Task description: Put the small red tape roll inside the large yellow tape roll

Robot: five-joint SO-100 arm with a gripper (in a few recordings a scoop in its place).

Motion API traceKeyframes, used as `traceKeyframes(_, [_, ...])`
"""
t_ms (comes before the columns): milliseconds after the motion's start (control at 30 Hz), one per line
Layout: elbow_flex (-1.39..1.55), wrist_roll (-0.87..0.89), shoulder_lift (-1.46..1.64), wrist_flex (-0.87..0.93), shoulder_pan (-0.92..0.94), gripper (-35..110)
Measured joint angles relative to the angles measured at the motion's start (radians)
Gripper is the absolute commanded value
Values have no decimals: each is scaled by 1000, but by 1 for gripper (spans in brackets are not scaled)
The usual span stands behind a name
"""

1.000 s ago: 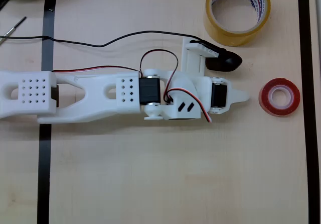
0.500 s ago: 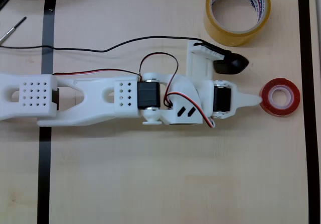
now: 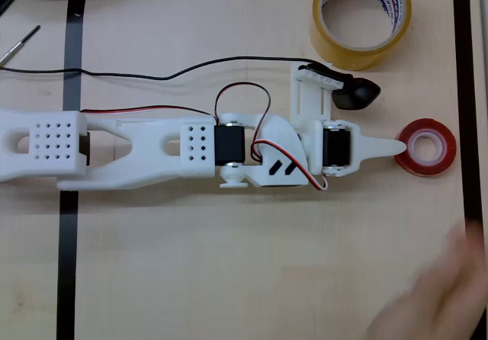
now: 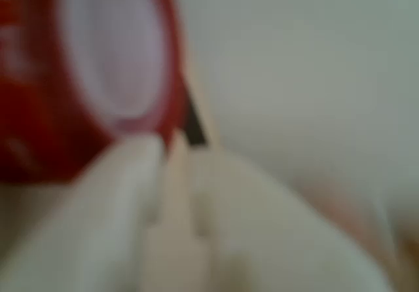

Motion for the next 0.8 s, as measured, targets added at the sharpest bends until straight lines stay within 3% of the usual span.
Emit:
traceKeyframes(467, [-5,-2,2,95,0,0])
traceKeyframes(800, [-178,-2,3,425,-5,0])
